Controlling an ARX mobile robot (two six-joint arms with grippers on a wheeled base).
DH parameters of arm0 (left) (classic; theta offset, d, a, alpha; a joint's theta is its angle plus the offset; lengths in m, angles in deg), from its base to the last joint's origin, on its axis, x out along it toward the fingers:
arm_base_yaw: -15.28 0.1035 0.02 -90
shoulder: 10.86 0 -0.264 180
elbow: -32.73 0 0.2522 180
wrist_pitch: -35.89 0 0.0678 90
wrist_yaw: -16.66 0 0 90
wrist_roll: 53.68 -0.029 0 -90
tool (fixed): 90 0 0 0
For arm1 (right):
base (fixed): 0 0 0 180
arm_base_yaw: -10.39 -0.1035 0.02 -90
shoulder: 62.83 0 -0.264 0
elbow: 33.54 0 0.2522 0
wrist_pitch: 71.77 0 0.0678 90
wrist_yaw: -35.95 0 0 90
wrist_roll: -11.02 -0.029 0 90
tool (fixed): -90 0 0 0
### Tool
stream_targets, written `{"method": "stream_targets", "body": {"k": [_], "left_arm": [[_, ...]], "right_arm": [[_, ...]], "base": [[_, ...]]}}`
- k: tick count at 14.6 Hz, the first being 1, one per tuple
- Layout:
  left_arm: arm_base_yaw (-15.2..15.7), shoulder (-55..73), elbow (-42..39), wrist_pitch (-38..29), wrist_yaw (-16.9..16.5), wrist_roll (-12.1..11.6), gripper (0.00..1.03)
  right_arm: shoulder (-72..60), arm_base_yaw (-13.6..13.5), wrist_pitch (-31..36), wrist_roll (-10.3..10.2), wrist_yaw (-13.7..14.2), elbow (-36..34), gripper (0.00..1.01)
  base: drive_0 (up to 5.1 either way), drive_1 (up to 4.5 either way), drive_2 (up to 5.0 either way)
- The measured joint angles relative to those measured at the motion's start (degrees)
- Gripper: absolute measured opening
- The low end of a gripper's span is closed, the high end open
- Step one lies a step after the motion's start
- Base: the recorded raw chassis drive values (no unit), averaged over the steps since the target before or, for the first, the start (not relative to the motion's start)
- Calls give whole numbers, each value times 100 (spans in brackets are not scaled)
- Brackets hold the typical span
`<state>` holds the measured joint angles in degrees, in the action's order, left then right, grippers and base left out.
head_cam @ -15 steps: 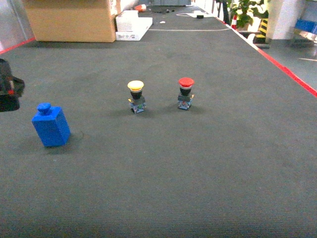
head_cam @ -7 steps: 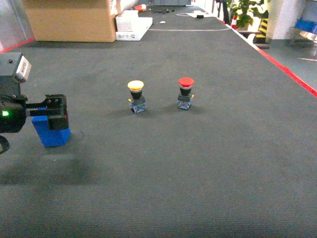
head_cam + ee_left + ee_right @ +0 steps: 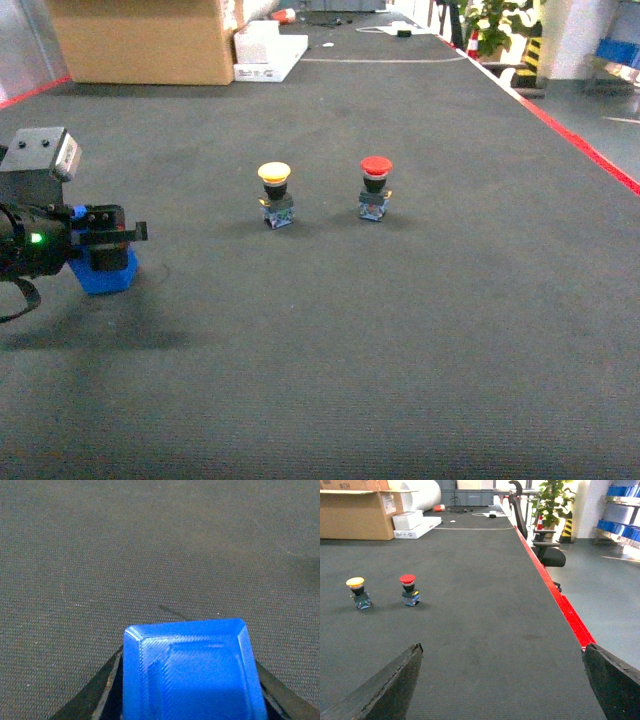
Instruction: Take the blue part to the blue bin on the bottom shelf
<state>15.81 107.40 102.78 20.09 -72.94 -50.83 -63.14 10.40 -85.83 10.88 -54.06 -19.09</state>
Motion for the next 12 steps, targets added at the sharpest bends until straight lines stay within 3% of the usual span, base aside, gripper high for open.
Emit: {"method": "stream_targets", "body": {"k": [1,4,6,8,10,12], "left_arm": [[-2,4,0,-4,-20,9,46],[-42,11,-20,-116,-11,46,44],[-59,-741,-1202,-918,210,284,44],[-59,-2212,-2398,-1272,352,223,44],[-142,-4218,-3550,-485,649,101,44],[-605,-6155,-4004,437,1279,22,44]], "right_arm": [[0,0,0,0,2,0,98],[0,0,0,0,2,0,98],[0,0,0,0,0,0,98],[0,0,2,0,2,0,98],[0,0,2,0,2,0,98],[0,0,0,0,0,0,98]], "base": [[0,0,0],[0,0,0],[0,0,0],[0,0,0],[0,0,0],[0,0,0]]}}
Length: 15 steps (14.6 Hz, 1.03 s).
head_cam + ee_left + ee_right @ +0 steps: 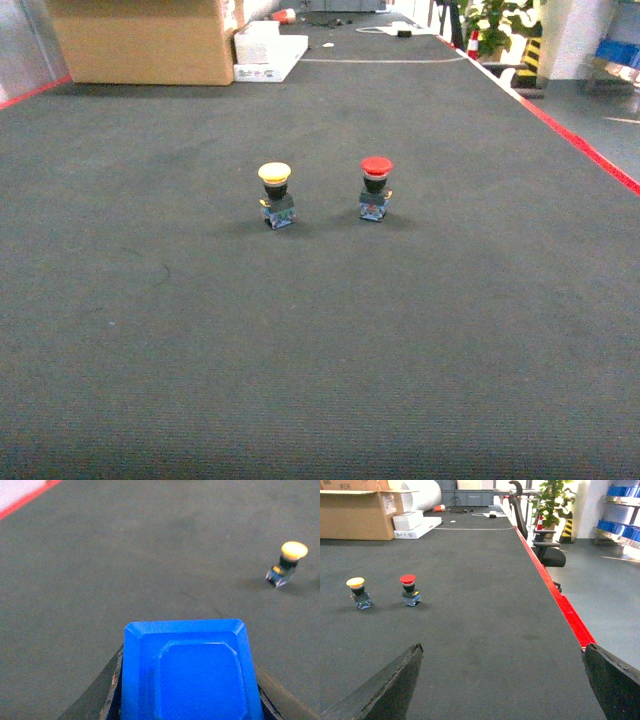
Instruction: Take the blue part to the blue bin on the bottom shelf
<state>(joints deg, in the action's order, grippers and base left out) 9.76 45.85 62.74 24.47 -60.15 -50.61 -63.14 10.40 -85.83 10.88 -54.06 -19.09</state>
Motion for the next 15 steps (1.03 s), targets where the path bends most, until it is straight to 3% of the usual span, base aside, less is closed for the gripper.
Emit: {"method": "stream_targets", "body": {"k": [4,7,15], "left_arm": [[-1117,-3106,2,2033,1349,149,44],[-1950,-3978,33,2837,2192,144,44],[-1952,-4107,57,2946,2326,146,44]], "right_arm": [[2,0,0,0,0,0,98],[0,0,0,0,2,0,98],[2,0,0,0,2,0,98]], "base": [[0,0,0],[0,0,0],[0,0,0]]}}
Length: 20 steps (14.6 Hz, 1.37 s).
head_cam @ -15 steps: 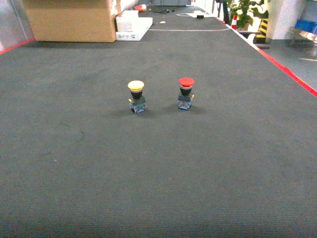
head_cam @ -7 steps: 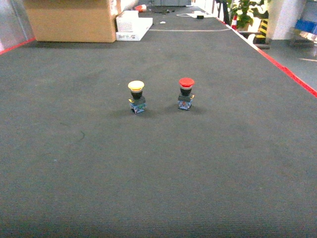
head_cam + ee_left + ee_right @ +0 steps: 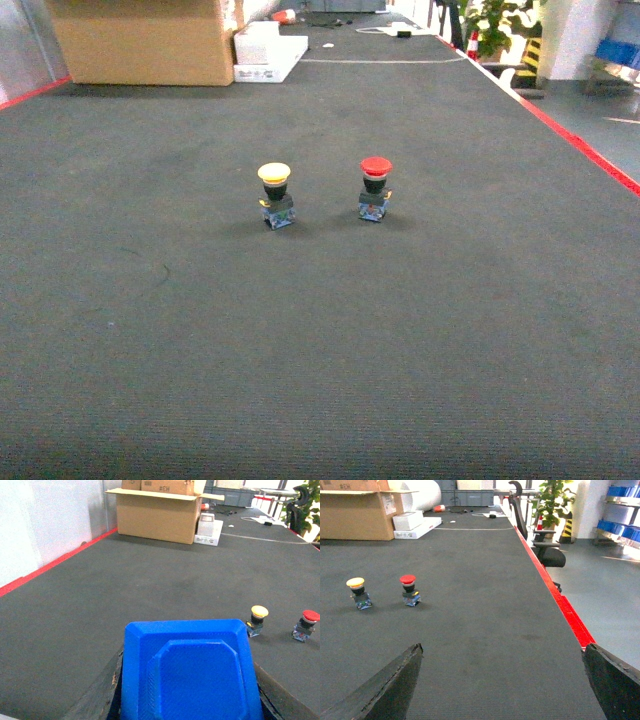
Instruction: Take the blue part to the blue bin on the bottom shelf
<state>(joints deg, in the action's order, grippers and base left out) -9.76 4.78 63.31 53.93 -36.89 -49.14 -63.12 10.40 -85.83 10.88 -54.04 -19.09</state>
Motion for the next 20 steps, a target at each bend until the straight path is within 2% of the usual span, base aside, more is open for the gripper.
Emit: {"method": "stream_targets", "body": {"k": [2,6,10,20], "left_arm": [[0,0,0,0,0,0,44],[-4,13,0,0,2,0,43],[-2,-24,13,4,2,0,43],[0,-9,13,0,2,0,43]], "right_arm": [[-2,0,0,0,0,0,98],[-2,0,2,0,-2,0,98],[-2,0,-15,0,-2,0,98],[-2,0,2,0,-4,0,98]], "base": [[0,0,0],[4,-403,412],[0,0,0],[-190,-190,-190]]}}
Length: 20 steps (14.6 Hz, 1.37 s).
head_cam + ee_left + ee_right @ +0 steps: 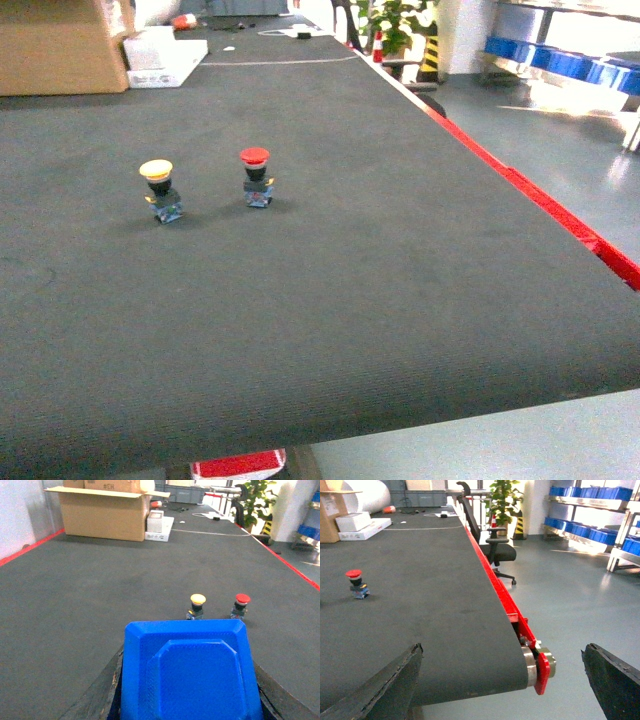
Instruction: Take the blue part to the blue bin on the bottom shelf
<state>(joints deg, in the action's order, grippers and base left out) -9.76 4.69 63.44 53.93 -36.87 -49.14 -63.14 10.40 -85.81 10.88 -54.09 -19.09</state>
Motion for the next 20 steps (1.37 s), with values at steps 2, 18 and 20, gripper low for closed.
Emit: {"method": "stream_targets", "body": {"k": [2,18,20], "left_arm": [[0,0,0,0,0,0,43],[-4,0,0,0,0,0,43],[-4,0,0,0,0,0,43]], "right_arm": [[0,0,0,0,2,0,98],[2,0,-2,0,2,0,98],[0,0,0,0,2,0,98]], "base": [[-148,-148,-148],[-152,-152,-152],[-146,-146,-146]]}}
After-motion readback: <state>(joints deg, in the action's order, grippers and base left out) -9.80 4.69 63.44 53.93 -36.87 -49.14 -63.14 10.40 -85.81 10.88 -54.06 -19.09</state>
